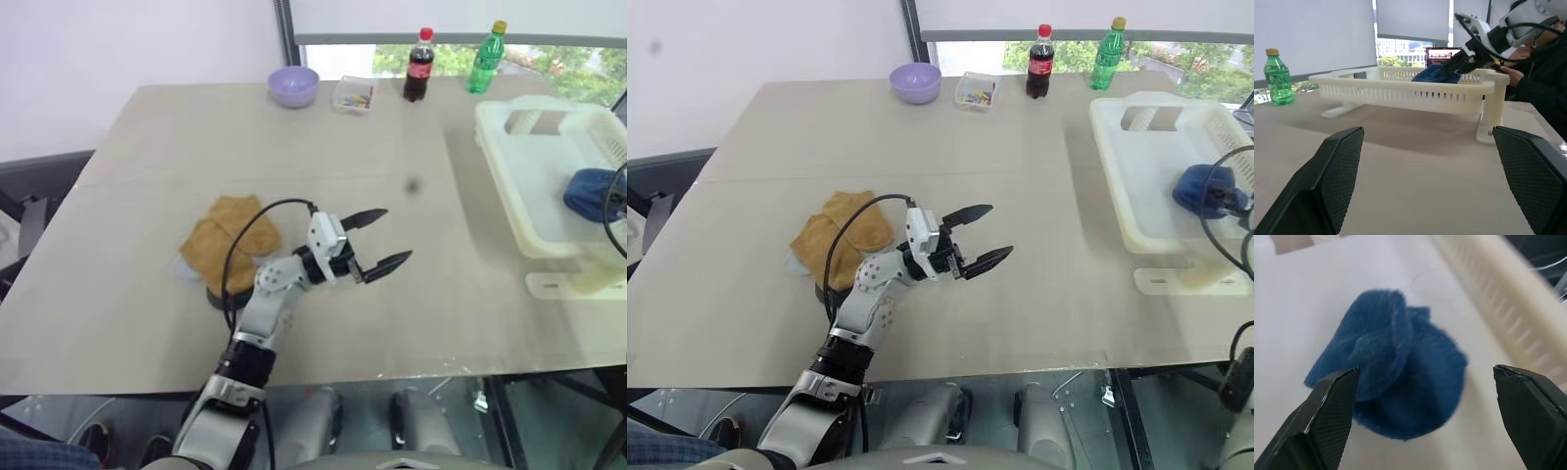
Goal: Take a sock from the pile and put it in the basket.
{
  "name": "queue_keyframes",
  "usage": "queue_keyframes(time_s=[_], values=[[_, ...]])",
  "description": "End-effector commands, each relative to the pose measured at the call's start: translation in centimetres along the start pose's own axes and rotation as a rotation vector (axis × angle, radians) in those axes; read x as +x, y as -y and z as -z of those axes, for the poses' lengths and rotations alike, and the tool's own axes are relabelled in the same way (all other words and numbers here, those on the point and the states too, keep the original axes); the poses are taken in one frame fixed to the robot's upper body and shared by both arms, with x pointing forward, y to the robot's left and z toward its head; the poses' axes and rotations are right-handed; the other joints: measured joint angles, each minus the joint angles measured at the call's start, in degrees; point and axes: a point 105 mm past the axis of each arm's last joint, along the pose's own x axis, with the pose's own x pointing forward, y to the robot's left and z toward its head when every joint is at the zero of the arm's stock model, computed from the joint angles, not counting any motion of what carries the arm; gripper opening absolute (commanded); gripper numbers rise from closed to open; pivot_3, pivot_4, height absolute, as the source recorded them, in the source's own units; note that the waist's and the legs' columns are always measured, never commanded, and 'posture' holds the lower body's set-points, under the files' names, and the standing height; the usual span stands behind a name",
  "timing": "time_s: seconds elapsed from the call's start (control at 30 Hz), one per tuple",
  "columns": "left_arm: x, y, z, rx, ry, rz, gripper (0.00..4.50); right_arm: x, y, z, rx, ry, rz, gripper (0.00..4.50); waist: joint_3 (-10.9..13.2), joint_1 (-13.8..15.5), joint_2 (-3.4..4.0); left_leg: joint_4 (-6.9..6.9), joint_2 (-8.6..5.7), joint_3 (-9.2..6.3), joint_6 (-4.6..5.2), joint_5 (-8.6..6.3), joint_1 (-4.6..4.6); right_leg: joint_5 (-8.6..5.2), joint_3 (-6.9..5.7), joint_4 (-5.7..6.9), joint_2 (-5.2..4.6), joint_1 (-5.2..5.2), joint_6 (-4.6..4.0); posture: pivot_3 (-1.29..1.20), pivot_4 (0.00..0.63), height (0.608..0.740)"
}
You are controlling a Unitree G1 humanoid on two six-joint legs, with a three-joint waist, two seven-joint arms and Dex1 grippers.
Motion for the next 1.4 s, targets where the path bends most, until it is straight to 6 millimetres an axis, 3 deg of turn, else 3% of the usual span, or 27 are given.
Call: queue_keyframes(time_s=[0.03,0.13,0.23,0.27,0.33,0.43,0.57,0.7,0.9,1.13,1.23,1.4], values=[[-0.4,-0.1,-0.8,0.032,0.017,-0.012,4.5,-1.5,-0.5,-4.3,-0.075,0.172,-0.03,4.49,-0.01,-0.17,0.02,0.0,0.0,0.03,0.0,0.0,0.02,0.0,0.03,0.0,0.0,0.0,0.0,0.0,0.15,0.74],[-1.1,-0.1,-0.8,0.03,0.004,-0.028,4.5,-2.1,-3.1,-5.8,-0.152,0.273,-0.17,4.49,-0.01,-0.33,0.02,0.0,0.04,0.06,0.01,0.0,0.07,0.0,0.06,0.02,0.05,0.01,0.0,0.0,0.15,0.74],[-1.9,0.2,-0.8,0.025,-0.01,-0.04,4.5,-3.1,-7.0,-6.4,-0.263,0.413,-0.362,4.49,-0.01,-0.56,0.02,-0.01,0.1,0.07,0.01,-0.01,0.08,0.0,0.08,0.04,0.1,0.0,0.0,0.0,0.15,0.74],[-2.3,0.3,-0.8,0.018,-0.02,-0.053,4.5,-3.8,-9.1,-5.9,-0.28,0.445,-0.481,4.49,-0.01,-0.59,0.02,0.0,0.12,0.06,0.01,-0.01,0.08,0.0,0.08,0.03,0.12,0.01,0.0,0.0,0.15,0.74],[-3.2,0.6,-1.0,0.0,-0.04,-0.084,4.5,-5.0,-12.6,-4.1,-0.276,0.457,-0.701,4.49,0.0,-0.85,0.0,0.0,0.15,0.06,0.0,-0.01,0.08,0.0,0.08,0.02,0.14,0.01,0.01,0.0,0.15,0.74],[-4.5,1.1,-0.9,-0.02,-0.076,-0.136,4.5,-6.0,-16.2,-1.1,-0.277,0.469,-0.866,4.49,0.0,-0.79,-0.03,0.03,0.17,0.02,0.01,-0.02,0.07,0.0,0.07,0.02,0.14,0.02,0.01,0.0,0.15,0.74],[-6.5,2.0,0.1,-0.107,-0.124,-0.253,4.5,-6.3,-19.0,5.2,-0.264,0.358,-1.034,4.49,0.0,-0.24,0.01,0.02,0.17,0.0,0.0,-0.03,0.08,0.0,0.09,0.01,0.14,0.01,0.0,0.0,0.15,0.74],[-8.9,3.3,1.1,-0.1,-0.218,-0.34,4.5,-7.3,-18.4,11.2,-0.28,0.274,-1.194,4.49,-0.01,0.46,0.0,0.04,0.14,-0.03,0.05,-0.06,0.15,0.0,0.04,-0.01,0.13,0.09,0.0,0.0,0.15,0.74],[-12.7,5.6,1.6,-0.131,-0.346,-0.466,4.5,-7.7,-14.6,15.5,-0.309,0.152,-1.286,4.49,0.03,-0.04,0.04,0.04,0.15,-0.04,0.27,-0.21,0.2,-0.01,0.02,-0.1,0.12,0.19,0.0,0.0,0.15,0.74],[-16.8,8.3,1.6,-0.141,-0.45,-0.58,4.5,-7.5,-10.9,17.8,-0.402,0.054,-1.301,4.49,0.05,0.21,0.03,0.0,0.37,0.03,0.29,-0.24,0.36,-0.06,0.0,-0.2,0.19,0.35,-0.01,0.0,0.15,0.74],[-18.1,9.1,1.6,-0.124,-0.486,-0.599,4.5,-7.4,-10.2,18.4,-0.424,0.051,-1.318,4.49,0.05,0.22,0.03,0.0,0.37,0.03,0.08,-0.36,0.36,-0.06,-0.01,-0.3,0.19,0.42,0.0,0.0,0.15,0.74],[-19.1,8.6,1.5,-0.09,-0.496,-0.643,4.5,-7.2,-10.2,18.6,-0.464,0.095,-1.341,4.49,0.07,0.19,0.02,0.0,0.38,0.03,0.1,-0.37,0.36,-0.06,-0.04,-0.36,0.19,0.44,0.01,0.0,0.15,0.74]])
